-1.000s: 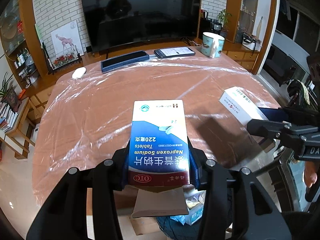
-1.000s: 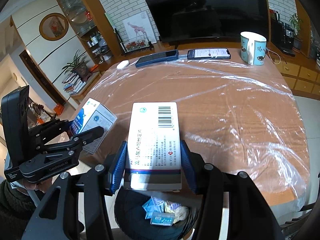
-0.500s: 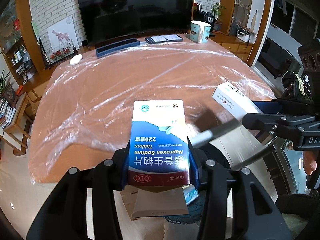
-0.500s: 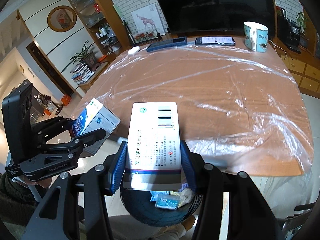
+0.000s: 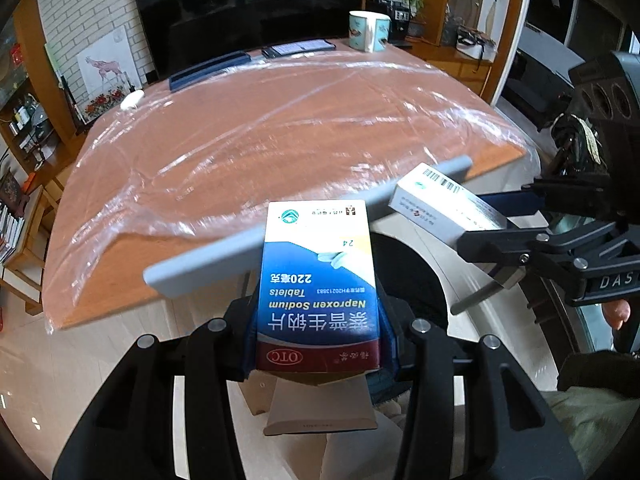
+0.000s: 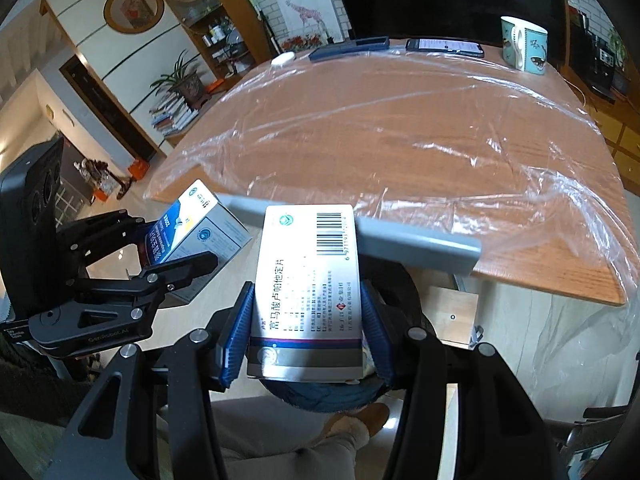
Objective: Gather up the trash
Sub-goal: 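Carry the two white medicine boxes over the black trash bin, then open the left tool while the right tool opens, dropping both medicine boxes into bin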
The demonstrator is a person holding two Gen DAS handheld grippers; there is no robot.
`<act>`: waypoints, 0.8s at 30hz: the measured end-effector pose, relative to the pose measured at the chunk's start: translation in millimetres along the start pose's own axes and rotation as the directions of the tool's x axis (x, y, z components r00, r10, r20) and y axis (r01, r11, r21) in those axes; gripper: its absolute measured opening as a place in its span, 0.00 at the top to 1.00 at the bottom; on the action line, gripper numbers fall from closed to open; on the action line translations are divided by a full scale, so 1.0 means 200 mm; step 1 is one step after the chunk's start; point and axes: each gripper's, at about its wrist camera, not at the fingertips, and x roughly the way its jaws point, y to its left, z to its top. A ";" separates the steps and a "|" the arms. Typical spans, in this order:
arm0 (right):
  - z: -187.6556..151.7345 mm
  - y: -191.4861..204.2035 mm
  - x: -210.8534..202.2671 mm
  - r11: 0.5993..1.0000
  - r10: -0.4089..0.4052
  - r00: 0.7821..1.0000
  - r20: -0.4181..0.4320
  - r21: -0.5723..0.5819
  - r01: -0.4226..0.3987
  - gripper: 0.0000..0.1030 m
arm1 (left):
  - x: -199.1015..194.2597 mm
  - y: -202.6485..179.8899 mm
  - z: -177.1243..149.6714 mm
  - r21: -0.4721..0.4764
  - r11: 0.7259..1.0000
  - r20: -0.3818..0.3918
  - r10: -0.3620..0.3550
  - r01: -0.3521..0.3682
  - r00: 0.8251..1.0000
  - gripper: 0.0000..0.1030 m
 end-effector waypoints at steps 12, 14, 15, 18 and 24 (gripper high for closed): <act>-0.09 -0.05 0.20 1.000 -0.005 0.994 -0.108 -0.001 0.005 0.51 | 0.20 -0.04 -0.10 0.016 1.000 -0.094 0.019 -0.017 0.995 0.54; -0.09 -0.06 0.24 1.000 -0.016 0.992 -0.122 0.001 0.016 0.51 | 0.25 -0.04 -0.10 0.020 1.000 -0.108 0.025 -0.023 0.994 0.54; -0.09 -0.07 0.25 1.000 -0.017 0.992 -0.127 0.004 0.018 0.51 | 0.27 -0.04 -0.11 0.021 0.999 -0.114 0.030 -0.028 0.993 0.54; -0.10 -0.09 0.31 0.999 -0.032 0.990 -0.141 0.015 0.034 0.51 | 0.33 -0.03 -0.11 0.020 0.999 -0.134 0.041 -0.039 0.990 0.54; -0.10 -0.13 0.42 0.998 -0.043 0.985 -0.164 0.028 0.048 0.51 | 0.44 -0.01 -0.12 0.014 0.999 -0.175 0.050 -0.049 0.983 0.54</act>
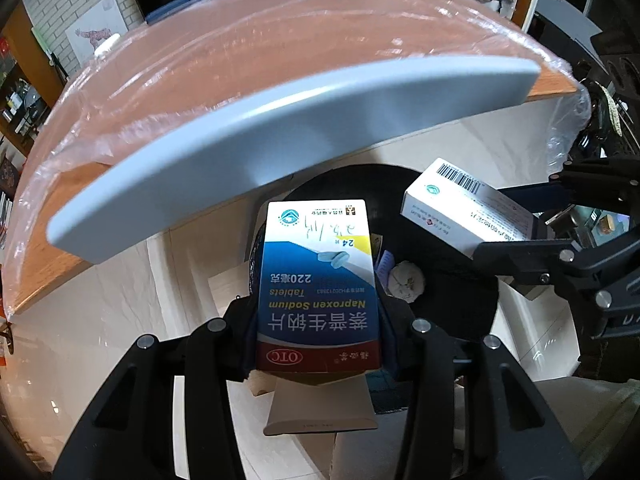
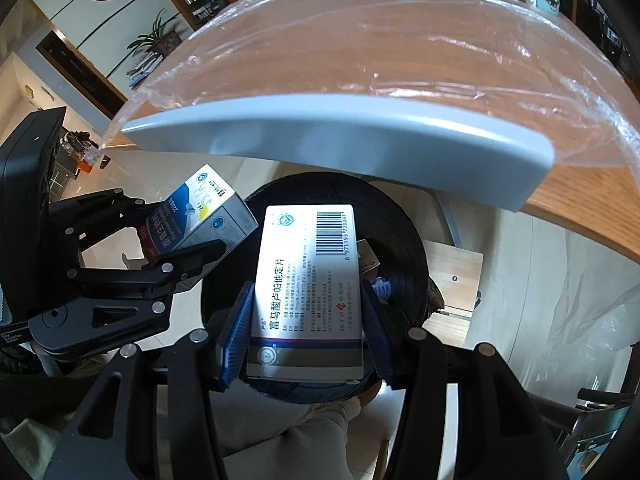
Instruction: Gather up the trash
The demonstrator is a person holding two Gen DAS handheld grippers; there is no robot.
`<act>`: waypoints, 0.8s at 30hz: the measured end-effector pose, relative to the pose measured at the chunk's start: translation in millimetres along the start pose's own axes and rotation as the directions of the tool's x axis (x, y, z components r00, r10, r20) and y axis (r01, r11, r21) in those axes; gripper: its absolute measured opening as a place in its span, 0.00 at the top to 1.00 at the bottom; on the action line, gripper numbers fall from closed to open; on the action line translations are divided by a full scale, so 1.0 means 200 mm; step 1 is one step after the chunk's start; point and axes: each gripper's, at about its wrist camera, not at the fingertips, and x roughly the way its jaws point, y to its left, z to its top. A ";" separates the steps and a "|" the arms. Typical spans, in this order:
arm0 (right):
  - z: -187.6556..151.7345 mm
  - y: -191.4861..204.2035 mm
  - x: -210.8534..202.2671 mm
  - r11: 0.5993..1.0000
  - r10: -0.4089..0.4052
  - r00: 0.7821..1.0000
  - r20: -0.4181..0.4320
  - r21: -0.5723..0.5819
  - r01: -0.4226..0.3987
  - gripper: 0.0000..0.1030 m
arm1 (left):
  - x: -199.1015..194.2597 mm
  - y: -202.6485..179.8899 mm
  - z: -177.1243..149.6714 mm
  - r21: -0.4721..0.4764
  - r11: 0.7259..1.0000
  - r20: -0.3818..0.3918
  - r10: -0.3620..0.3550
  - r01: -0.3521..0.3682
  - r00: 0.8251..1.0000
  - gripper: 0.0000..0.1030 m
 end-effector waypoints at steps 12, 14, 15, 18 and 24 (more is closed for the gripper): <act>0.00 -0.08 0.11 0.998 -0.038 0.998 -0.056 0.054 0.041 0.27 | 0.09 0.00 0.01 0.009 1.000 -0.026 0.003 -0.003 1.000 0.19; 0.00 -0.09 0.10 0.997 -0.039 0.998 -0.052 0.062 0.042 0.26 | 0.10 0.01 0.01 0.002 1.000 -0.034 0.004 -0.003 0.999 0.19; 0.00 -0.09 0.10 0.997 -0.039 0.998 -0.050 0.067 0.043 0.25 | 0.10 0.02 0.01 -0.004 1.000 -0.036 0.000 0.000 0.999 0.19; 0.00 -0.12 0.08 0.996 -0.038 0.998 -0.040 0.080 0.041 0.22 | 0.09 0.04 0.03 -0.027 0.999 -0.034 -0.025 0.024 0.999 0.19; -0.01 -0.05 -0.16 1.000 -0.015 1.000 0.023 0.015 0.015 0.22 | -0.09 0.07 0.03 -0.018 0.996 0.027 -0.090 0.091 0.996 0.19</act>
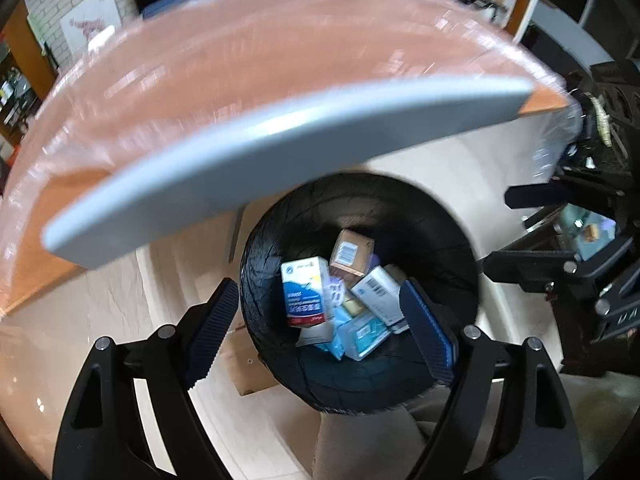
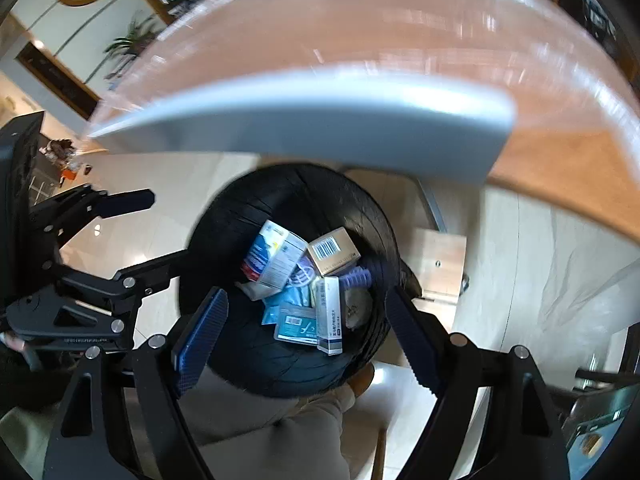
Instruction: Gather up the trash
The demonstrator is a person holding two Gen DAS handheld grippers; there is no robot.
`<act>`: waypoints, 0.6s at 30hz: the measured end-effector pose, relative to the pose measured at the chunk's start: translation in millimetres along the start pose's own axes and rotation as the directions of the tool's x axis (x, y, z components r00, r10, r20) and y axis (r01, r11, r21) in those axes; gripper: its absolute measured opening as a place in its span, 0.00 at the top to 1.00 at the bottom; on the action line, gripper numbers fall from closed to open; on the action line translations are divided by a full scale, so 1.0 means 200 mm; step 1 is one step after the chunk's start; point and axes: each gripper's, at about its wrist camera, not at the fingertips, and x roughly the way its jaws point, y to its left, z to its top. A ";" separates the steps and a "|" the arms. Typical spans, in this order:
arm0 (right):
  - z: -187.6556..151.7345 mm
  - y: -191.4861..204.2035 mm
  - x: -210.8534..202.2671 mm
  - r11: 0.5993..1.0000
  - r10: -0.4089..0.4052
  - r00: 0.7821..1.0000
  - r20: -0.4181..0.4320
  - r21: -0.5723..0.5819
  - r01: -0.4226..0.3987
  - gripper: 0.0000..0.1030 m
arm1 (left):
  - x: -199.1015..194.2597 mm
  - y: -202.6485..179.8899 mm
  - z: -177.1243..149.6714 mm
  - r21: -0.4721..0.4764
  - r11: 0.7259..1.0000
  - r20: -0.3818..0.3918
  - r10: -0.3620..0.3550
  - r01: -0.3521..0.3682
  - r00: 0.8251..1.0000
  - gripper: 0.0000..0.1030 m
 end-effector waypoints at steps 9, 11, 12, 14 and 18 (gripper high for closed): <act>0.34 -0.09 -0.47 0.997 -0.070 0.950 0.304 0.013 0.070 0.04 | -0.48 0.15 0.28 -0.045 0.999 0.303 0.023 -0.010 0.953 0.04; 0.47 -0.21 -0.48 0.988 -0.151 0.927 0.344 0.086 0.129 0.04 | -0.47 0.26 0.37 -0.109 0.992 0.330 0.092 -0.059 0.940 0.03; 0.53 -0.27 -0.47 0.982 -0.179 0.915 0.361 0.118 0.146 0.04 | -0.45 0.34 0.44 -0.149 0.985 0.333 0.133 -0.088 0.933 0.03; 0.65 -0.39 -0.44 0.968 -0.226 0.902 0.368 0.184 0.168 0.04 | -0.39 0.47 0.55 -0.215 0.968 0.328 0.193 -0.126 0.925 0.03; 0.87 -0.61 -0.29 0.938 -0.306 0.896 0.323 0.265 0.225 0.04 | -0.18 0.77 0.78 -0.323 0.926 0.258 0.285 -0.196 0.923 0.03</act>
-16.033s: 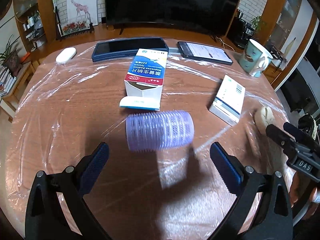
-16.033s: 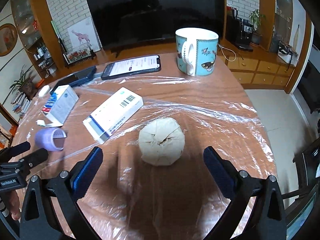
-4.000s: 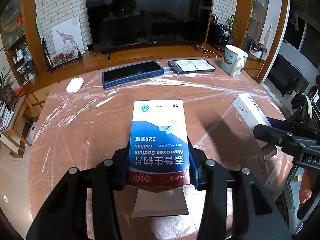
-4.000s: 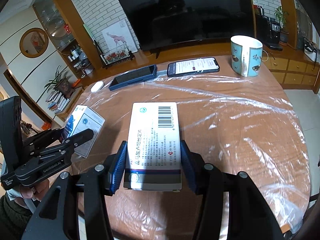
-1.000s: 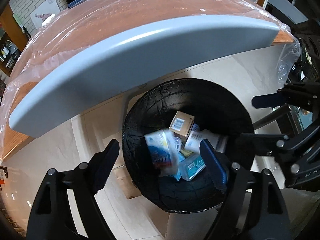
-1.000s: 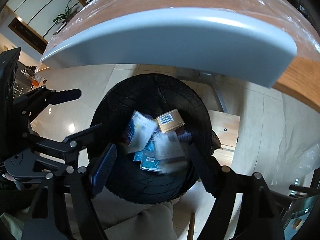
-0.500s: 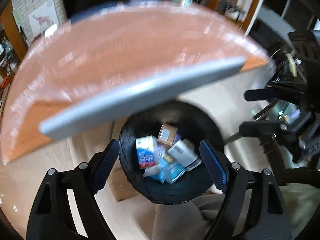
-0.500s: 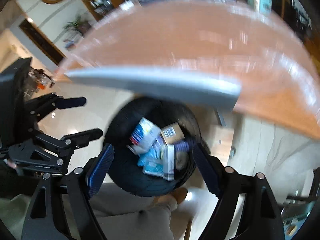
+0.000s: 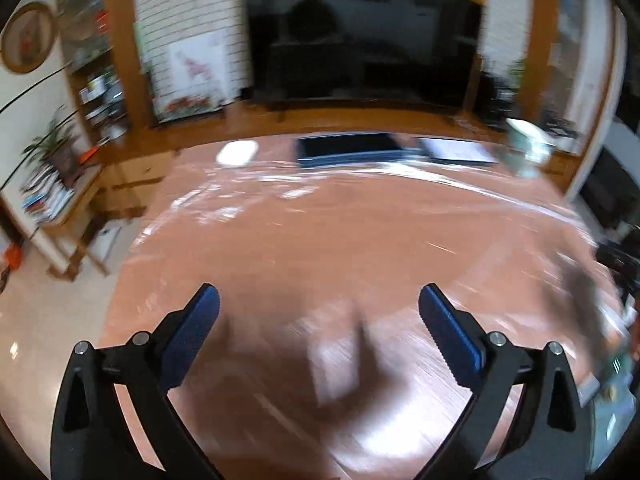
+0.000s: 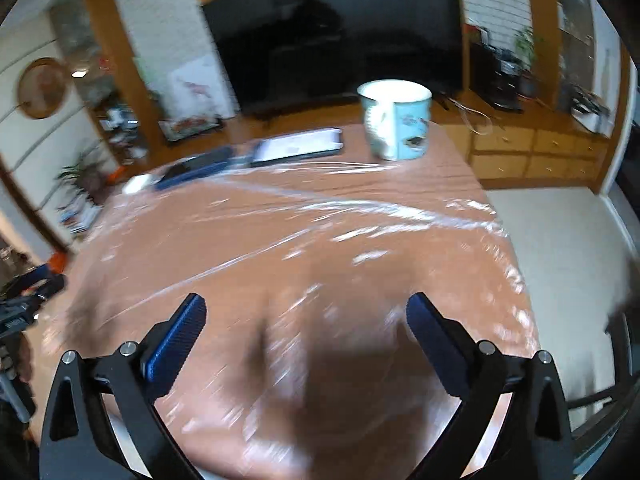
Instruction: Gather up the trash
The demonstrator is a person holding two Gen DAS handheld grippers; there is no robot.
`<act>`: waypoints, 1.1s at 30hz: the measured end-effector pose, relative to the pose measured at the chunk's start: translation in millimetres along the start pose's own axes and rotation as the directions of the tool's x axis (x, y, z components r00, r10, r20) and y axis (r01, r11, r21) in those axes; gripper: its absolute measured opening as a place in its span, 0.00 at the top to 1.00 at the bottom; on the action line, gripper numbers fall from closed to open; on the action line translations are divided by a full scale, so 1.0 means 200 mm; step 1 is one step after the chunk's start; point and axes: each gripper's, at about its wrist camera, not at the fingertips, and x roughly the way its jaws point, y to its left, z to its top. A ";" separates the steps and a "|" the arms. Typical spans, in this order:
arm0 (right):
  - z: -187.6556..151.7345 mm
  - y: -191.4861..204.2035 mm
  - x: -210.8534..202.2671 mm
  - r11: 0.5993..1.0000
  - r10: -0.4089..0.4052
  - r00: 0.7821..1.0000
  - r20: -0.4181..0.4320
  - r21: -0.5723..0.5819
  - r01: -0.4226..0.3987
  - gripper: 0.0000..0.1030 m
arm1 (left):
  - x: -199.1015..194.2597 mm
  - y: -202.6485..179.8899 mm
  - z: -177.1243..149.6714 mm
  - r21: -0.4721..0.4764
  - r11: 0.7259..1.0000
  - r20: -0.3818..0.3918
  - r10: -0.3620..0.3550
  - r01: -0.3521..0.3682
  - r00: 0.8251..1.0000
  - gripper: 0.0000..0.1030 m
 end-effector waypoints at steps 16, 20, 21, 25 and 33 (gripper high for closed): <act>0.28 -0.24 0.53 0.981 -0.187 0.980 -0.060 0.044 0.190 0.04 | 0.59 0.34 0.26 -0.089 0.989 -0.116 0.107 -0.118 0.987 0.03; 0.29 -0.24 0.55 0.978 -0.207 0.977 -0.048 0.028 0.208 0.04 | 0.63 0.36 0.26 -0.095 0.990 -0.123 0.095 -0.107 0.988 0.03; 0.29 -0.24 0.55 0.977 -0.211 0.976 -0.050 0.026 0.212 0.04 | 0.64 0.37 0.26 -0.099 0.990 -0.124 0.092 -0.105 0.988 0.03; 0.28 -0.21 0.56 0.971 -0.239 0.969 -0.062 0.000 0.240 0.04 | 0.65 0.38 0.25 -0.116 0.989 -0.121 0.073 -0.088 0.990 0.03; 0.27 -0.21 0.55 0.971 -0.240 0.969 -0.063 0.000 0.240 0.04 | 0.66 0.39 0.26 -0.118 0.990 -0.124 0.068 -0.083 0.990 0.02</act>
